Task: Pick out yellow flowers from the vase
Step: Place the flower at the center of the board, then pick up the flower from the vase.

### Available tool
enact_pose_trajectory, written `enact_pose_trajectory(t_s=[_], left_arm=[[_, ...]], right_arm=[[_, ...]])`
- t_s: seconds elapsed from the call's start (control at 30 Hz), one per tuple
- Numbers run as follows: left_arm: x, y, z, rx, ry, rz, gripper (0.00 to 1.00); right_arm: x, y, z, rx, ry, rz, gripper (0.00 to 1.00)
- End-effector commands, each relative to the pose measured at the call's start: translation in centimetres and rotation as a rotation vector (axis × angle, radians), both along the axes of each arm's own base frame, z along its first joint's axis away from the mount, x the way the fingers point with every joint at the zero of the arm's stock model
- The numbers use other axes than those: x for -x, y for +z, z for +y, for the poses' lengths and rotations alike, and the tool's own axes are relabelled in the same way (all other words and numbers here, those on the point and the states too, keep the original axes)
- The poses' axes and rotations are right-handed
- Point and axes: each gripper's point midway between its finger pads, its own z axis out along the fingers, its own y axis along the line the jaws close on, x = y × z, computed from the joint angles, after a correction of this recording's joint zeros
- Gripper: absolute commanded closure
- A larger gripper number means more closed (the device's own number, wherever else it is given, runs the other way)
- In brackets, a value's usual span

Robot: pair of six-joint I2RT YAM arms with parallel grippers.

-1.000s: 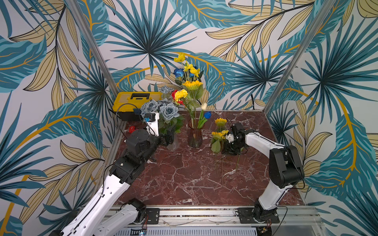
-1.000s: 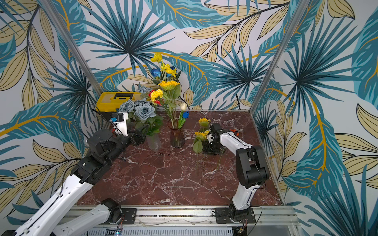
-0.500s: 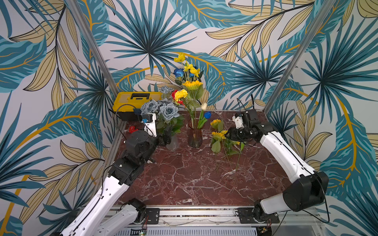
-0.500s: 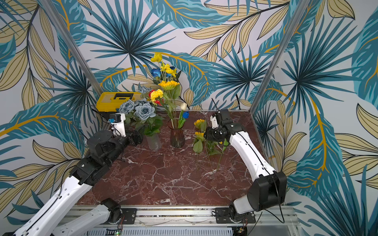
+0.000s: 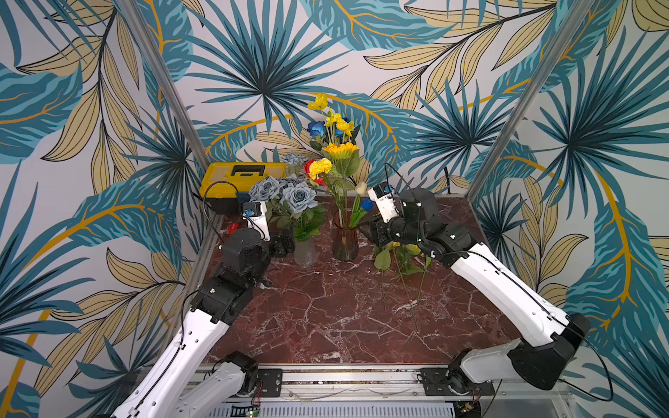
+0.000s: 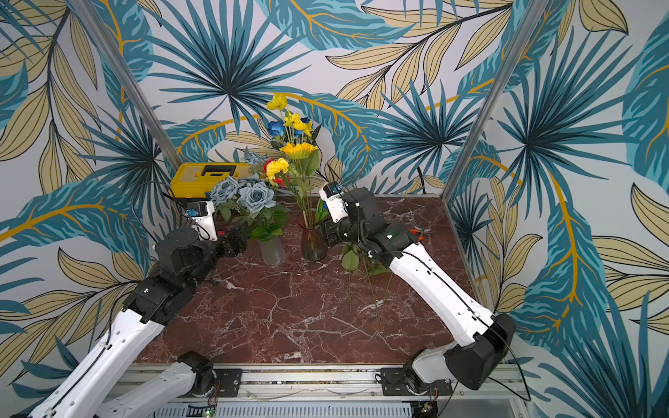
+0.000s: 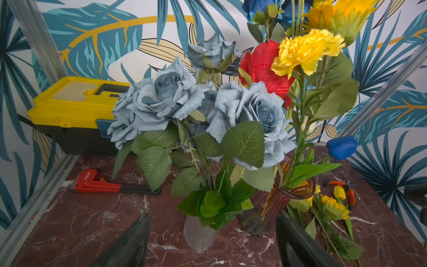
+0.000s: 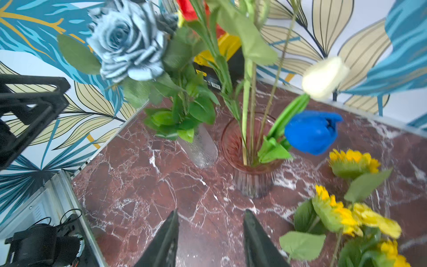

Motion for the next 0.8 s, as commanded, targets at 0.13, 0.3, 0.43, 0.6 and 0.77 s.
enact_pose_trajectory(t_s=[0.13, 0.3, 0.43, 0.6, 0.77], left_arm=[[0.4, -1.0, -0.7, 0.019, -0.049, 0.025, 0.15], [0.4, -1.0, -1.0, 0.017, -0.065, 0.026, 0.14], [0.4, -1.1, -1.0, 0.017, -0.070, 0.029, 0.14], [0.5, -1.2, -1.1, 0.021, -0.074, 0.029, 0.14], [0.5, -1.4, -1.2, 0.024, -0.082, 0.031, 0.14]], right_arm=[[-3.0, 2.9, 4.0, -0.019, 0.073, -0.194, 0.54], [-4.4, 3.5, 6.2, 0.005, 0.109, -0.272, 0.54], [-5.7, 3.7, 7.3, 0.024, 0.111, -0.293, 0.53], [-7.3, 3.7, 8.0, 0.055, 0.081, -0.310, 0.51], [-8.5, 3.3, 8.6, 0.079, 0.070, -0.321, 0.51]])
